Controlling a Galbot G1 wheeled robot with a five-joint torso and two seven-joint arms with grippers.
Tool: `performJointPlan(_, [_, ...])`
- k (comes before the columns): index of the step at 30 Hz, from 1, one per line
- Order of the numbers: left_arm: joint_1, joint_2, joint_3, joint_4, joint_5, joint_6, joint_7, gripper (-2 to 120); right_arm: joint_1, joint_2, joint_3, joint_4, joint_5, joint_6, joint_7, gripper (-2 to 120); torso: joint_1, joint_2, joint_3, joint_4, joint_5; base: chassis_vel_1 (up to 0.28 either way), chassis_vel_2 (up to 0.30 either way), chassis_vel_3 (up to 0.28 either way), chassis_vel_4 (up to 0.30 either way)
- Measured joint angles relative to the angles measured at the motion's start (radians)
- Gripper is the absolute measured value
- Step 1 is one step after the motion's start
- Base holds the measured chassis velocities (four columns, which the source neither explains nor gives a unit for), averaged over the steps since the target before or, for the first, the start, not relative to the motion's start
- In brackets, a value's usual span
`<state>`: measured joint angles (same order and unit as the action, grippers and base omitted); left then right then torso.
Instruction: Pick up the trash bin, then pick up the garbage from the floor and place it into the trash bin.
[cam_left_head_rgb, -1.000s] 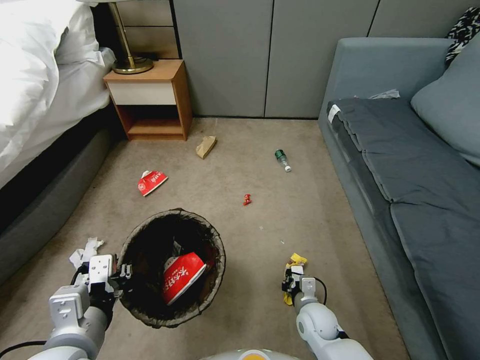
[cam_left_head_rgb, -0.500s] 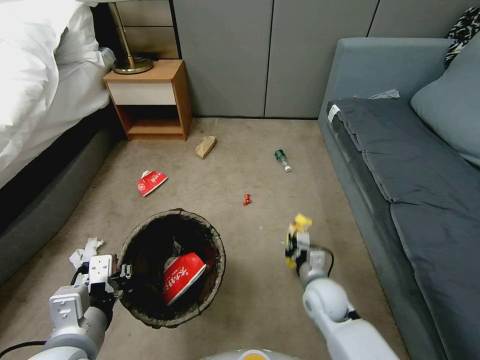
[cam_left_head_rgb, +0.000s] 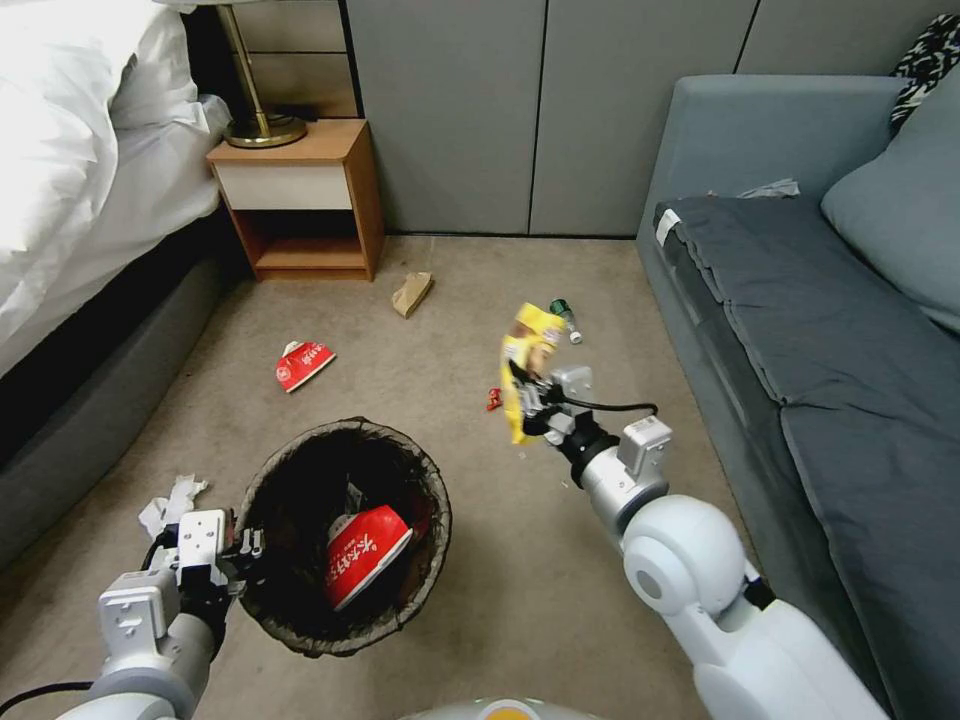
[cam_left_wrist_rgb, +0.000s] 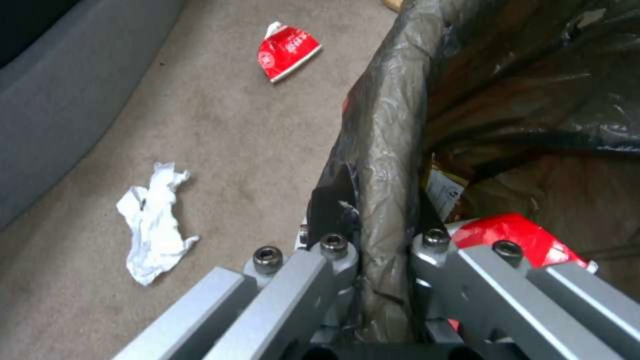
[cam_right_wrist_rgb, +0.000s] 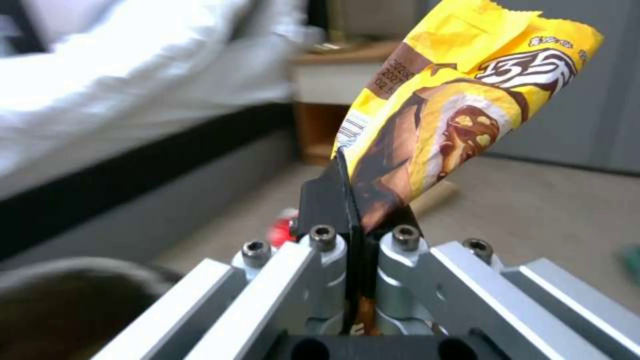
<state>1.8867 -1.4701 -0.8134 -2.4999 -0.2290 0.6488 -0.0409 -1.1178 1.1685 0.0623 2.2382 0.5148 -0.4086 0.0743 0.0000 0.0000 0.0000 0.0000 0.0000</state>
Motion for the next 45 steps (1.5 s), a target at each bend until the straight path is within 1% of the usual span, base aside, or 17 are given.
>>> performJointPlan(3, [0.001, 0.004, 0.000, 0.000, 0.000, 0.000, 0.000, 1, 0.069, -0.029, -0.096, 0.037, 0.084, -0.022, -0.006, 0, 0.000, 0.000, 0.000, -0.0001, 0.0000, 0.000, 0.000, 0.000, 0.000])
performJointPlan(4, [0.001, 0.004, 0.000, 0.000, 0.000, 0.000, 0.000, 1, 0.069, -0.029, -0.096, 0.037, 0.084, -0.022, -0.006, 0, 0.000, 0.000, 0.000, -0.0001, 0.0000, 0.000, 0.000, 0.000, 0.000])
performJointPlan(7, [0.001, 0.006, 0.001, 0.000, 0.000, 0.000, 0.000, 1, 0.118, -0.031, -0.198, 0.038, 0.117, -0.031, 0.010, 0, 0.000, 0.000, 0.000, 0.0000, -0.0001, 0.000, 0.000, 0.000, 0.000])
performJointPlan(11, [0.006, 0.019, 0.003, 0.000, 0.000, 0.002, 0.000, 1, 0.158, -0.019, -0.293, 0.035, 0.137, -0.044, 0.028, 0, 0.000, 0.000, 0.000, 0.0000, -0.0001, 0.000, 0.000, 0.000, 0.000])
performJointPlan(16, [0.016, 0.044, 0.010, 0.000, -0.002, 0.009, -0.001, 1, 0.177, -0.016, -0.369, 0.028, 0.144, -0.068, 0.043, 0, 0.000, 0.000, 0.000, 0.0000, -0.0001, 0.000, 0.000, 0.000, 0.000])
performJointPlan(22, [0.017, 0.052, 0.012, 0.000, -0.005, 0.014, -0.001, 1, 0.168, -0.046, -0.456, 0.013, 0.119, -0.092, 0.067, 0, 0.000, 0.000, 0.000, 0.0000, -0.0001, 0.000, 0.000, 0.000, 0.000])
performJointPlan(28, [0.016, 0.054, 0.012, 0.000, -0.007, 0.016, -0.001, 1, 0.149, -0.046, -0.484, 0.001, 0.081, -0.107, 0.078, 0, 0.000, 0.000, 0.000, -0.0001, 0.0000, 0.000, 0.000, 0.000, 0.000])
performJointPlan(30, [0.016, 0.055, 0.012, 0.000, -0.008, 0.016, -0.001, 1, 0.144, -0.041, -0.498, -0.005, 0.067, -0.110, 0.086, 8, 0.000, 0.000, 0.000, -0.0001, 0.0000, 0.000, 0.000, 0.000, 0.000])
performJointPlan(32, [0.015, 0.055, 0.012, 0.000, -0.009, 0.016, -0.001, 1, 0.142, -0.037, -0.502, -0.009, 0.063, -0.111, 0.093, 12, 0.000, 0.000, 0.000, 0.0000, 0.0000, 0.000, 0.000, 0.000, 0.000])
performJointPlan(34, [0.015, 0.056, 0.012, 0.000, -0.009, 0.016, -0.001, 1, 0.141, -0.027, -0.509, -0.016, 0.058, -0.112, 0.106, 24, 0.000, 0.000, 0.000, -0.0001, -0.0001, 0.000, 0.000, 0.000, 0.000])
performJointPlan(35, [0.015, 0.056, 0.012, 0.000, -0.009, 0.016, -0.001, 1, 0.141, -0.027, -0.509, -0.016, 0.058, -0.112, 0.106, 24, 0.000, 0.000, 0.000, -0.0001, -0.0001, 0.000, 0.000, 0.000, 0.000])
performJointPlan(38, [0.015, 0.056, 0.012, 0.000, -0.009, 0.016, -0.002, 1, 0.144, -0.009, -0.519, -0.019, 0.057, -0.114, 0.117, 39, 0.000, 0.000, 0.000, 0.0000, -0.0001, 0.000, 0.000, 0.000, 0.000])
performJointPlan(39, [0.015, 0.056, 0.012, 0.000, -0.009, 0.016, -0.002, 1, 0.144, -0.009, -0.519, -0.019, 0.057, -0.114, 0.117, 39, 0.000, 0.000, 0.000, 0.0000, -0.0001, 0.000, 0.000, 0.000, 0.000])
performJointPlan(41, [0.015, 0.056, 0.012, 0.000, -0.010, 0.016, -0.001, 1, 0.148, 0.002, -0.527, -0.019, 0.057, -0.115, 0.121, 45, 0.000, 0.000, 0.000, 0.0000, -0.0001, 0.000, 0.000, 0.000, 0.000])
performJointPlan(42, [0.015, 0.056, 0.012, 0.000, -0.010, 0.016, -0.001, 1, 0.150, 0.007, -0.531, -0.019, 0.057, -0.115, 0.123, 52, 0.000, 0.000, 0.000, 0.0000, 0.0000, 0.000, 0.000, 0.000, 0.000])
performJointPlan(43, [0.015, 0.056, 0.012, 0.000, -0.010, 0.016, -0.001, 1, 0.150, 0.007, -0.531, -0.019, 0.057, -0.115, 0.123, 52, 0.000, 0.000, 0.000, 0.0000, 0.0000, 0.000, 0.000, 0.000, 0.000])
performJointPlan(45, [0.014, 0.056, 0.012, 0.000, -0.011, 0.016, -0.001, 1, 0.154, 0.013, -0.537, -0.018, 0.057, -0.116, 0.126, 62, 0.000, 0.000, 0.000, 0.0000, -0.0001, 0.000, 0.000, 0.000, 0.000])
